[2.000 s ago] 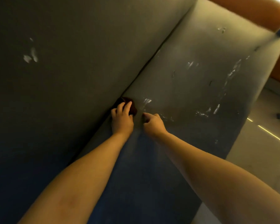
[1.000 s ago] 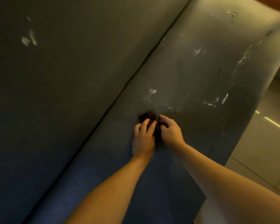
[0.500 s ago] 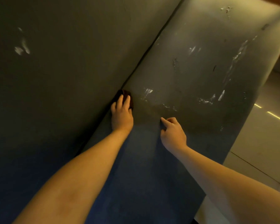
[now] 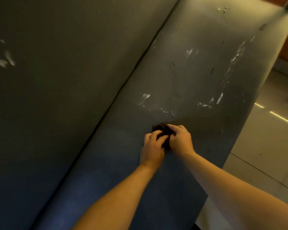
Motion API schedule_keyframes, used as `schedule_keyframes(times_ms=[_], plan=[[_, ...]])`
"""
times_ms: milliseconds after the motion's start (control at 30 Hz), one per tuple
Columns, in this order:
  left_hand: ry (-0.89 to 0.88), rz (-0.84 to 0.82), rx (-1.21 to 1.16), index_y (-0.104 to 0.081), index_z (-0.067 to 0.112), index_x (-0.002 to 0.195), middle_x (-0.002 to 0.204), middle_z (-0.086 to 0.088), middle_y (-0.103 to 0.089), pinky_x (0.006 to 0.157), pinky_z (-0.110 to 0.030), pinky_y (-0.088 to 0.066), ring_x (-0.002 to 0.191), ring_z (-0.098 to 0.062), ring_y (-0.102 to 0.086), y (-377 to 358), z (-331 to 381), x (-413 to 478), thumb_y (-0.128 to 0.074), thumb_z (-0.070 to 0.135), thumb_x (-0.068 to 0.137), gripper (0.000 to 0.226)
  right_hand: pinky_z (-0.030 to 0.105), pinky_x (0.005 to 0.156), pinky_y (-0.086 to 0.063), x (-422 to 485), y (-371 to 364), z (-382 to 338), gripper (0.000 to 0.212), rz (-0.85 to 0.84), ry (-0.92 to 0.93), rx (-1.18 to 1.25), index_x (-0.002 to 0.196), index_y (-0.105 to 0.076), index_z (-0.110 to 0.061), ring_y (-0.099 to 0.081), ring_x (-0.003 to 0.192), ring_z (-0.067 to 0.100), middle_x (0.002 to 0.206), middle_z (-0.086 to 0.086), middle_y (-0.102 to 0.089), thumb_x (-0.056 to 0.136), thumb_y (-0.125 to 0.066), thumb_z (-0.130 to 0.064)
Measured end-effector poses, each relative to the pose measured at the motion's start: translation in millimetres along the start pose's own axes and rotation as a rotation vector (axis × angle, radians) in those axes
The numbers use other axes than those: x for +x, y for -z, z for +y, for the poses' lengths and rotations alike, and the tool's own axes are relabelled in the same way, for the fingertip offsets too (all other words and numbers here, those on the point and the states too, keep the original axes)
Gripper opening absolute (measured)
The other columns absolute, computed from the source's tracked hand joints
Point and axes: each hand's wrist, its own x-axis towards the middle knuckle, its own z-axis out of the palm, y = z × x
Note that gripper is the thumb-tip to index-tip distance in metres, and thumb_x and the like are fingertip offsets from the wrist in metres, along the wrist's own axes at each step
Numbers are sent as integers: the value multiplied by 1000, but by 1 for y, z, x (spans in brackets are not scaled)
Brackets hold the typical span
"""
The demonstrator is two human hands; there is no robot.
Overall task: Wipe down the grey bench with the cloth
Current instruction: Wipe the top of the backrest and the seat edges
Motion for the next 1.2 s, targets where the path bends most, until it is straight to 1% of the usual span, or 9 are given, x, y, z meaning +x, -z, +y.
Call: schedule_keyframes(times_ms=[133, 200, 333, 467, 633, 833, 900, 1000, 1200], plan=[[-16, 267, -5, -75, 11, 115, 123, -14, -66, 97, -33, -41, 102, -38, -60, 54, -31, 47, -57, 2, 79, 41, 31, 92, -45, 4, 5, -2, 40, 67, 35, -147, 137, -61, -16, -49, 124, 25, 129, 3, -55, 99, -49, -14], [123, 354, 3, -69, 13, 126, 140, -15, -56, 109, -36, -34, 121, -40, -53, 84, -39, 82, -64, -1, 85, 43, 37, 94, -47, 7, 7, -7, 38, 84, -1, -186, 136, -60, -20, -45, 126, 24, 131, 1, -53, 100, -49, -19], [304, 227, -3, -51, 23, 147, 166, -4, -23, 121, -37, -19, 150, -32, -21, 90, -39, 140, -54, 18, 102, 46, 38, 96, -48, 23, 14, -8, 30, -7, -34, -186, 129, -59, -23, -46, 121, 22, 127, -1, -51, 100, -53, -18], [149, 153, 150, -54, 22, 145, 163, -4, -33, 119, -43, -27, 147, -37, -26, 46, -21, 129, -60, 19, 97, 48, 29, 92, -45, 30, 17, 0, 24, -5, -19, -42, 120, -63, -21, -52, 110, 17, 114, -4, -52, 98, -55, -13], [-121, 4, 172, -69, 19, 130, 143, -6, -58, 95, -45, -54, 126, -39, -56, -22, 16, 64, -80, 13, 77, 54, 30, 89, -48, 24, 29, 14, 28, 148, -124, 236, 118, -67, -16, -62, 105, 20, 110, 2, -67, 96, -53, -5], [-218, -39, 65, -73, 19, 120, 132, -3, -64, 81, -41, -60, 120, -28, -54, -16, 24, 49, -61, 10, 84, 39, 36, 95, -46, 14, 41, 28, 29, 170, -90, 36, 121, -65, -13, -54, 111, 23, 118, 4, -55, 96, -52, -6], [-263, 47, 43, -75, 14, 115, 127, -7, -67, 89, -37, -55, 114, -25, -50, 10, 9, 62, -46, 10, 81, 45, 38, 97, -46, 14, 38, 22, 29, 146, -9, -61, 123, -64, -15, -51, 116, 24, 120, 3, -55, 97, -52, -9], [-110, 240, 86, -71, 9, 123, 139, -15, -59, 112, -35, -31, 123, -36, -48, 58, -31, 100, -53, -1, 82, 46, 42, 99, -46, 20, 31, 7, 30, 19, 16, -223, 127, -61, -24, -45, 122, 21, 126, -3, -53, 99, -51, -19], [256, 112, 123, -39, 27, 155, 169, -5, -15, 123, -47, -14, 153, -37, -11, 78, -60, 145, -54, 23, 101, 55, 47, 101, -44, 38, 33, 5, 22, -58, -33, -196, 108, -57, -34, -46, 117, 19, 113, -9, -50, 97, -55, -14]])
